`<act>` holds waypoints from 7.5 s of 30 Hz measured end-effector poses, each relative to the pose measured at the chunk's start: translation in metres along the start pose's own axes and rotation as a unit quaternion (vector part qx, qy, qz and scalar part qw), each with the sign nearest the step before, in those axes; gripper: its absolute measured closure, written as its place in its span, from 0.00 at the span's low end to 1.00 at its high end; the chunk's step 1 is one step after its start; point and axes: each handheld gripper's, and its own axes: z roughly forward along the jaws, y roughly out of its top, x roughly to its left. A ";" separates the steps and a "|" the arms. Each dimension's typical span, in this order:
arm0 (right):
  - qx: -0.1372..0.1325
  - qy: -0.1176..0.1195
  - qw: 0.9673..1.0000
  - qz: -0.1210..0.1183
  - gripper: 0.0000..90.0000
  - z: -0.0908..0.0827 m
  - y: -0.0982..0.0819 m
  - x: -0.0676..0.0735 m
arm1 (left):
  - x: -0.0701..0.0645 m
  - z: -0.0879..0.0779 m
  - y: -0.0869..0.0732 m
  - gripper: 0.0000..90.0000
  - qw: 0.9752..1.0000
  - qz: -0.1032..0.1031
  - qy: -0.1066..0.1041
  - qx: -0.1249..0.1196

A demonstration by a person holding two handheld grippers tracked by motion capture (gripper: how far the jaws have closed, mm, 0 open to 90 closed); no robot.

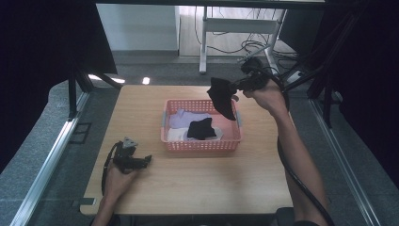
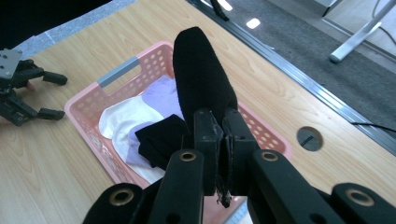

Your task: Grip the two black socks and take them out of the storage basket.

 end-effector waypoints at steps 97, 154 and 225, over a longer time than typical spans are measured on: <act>0.061 -0.014 0.996 0.070 0.34 0.047 -0.129 -0.031 | 0.000 0.000 0.000 0.14 1.000 0.003 0.000 0.000; 0.101 0.083 0.991 -0.026 0.94 0.149 -0.042 0.033 | 0.000 0.000 0.000 0.14 1.000 0.000 -0.001 -0.001; 0.009 -0.079 0.994 0.080 0.94 -0.095 -0.023 -0.066 | 0.000 0.000 0.000 0.14 1.000 0.001 0.000 0.001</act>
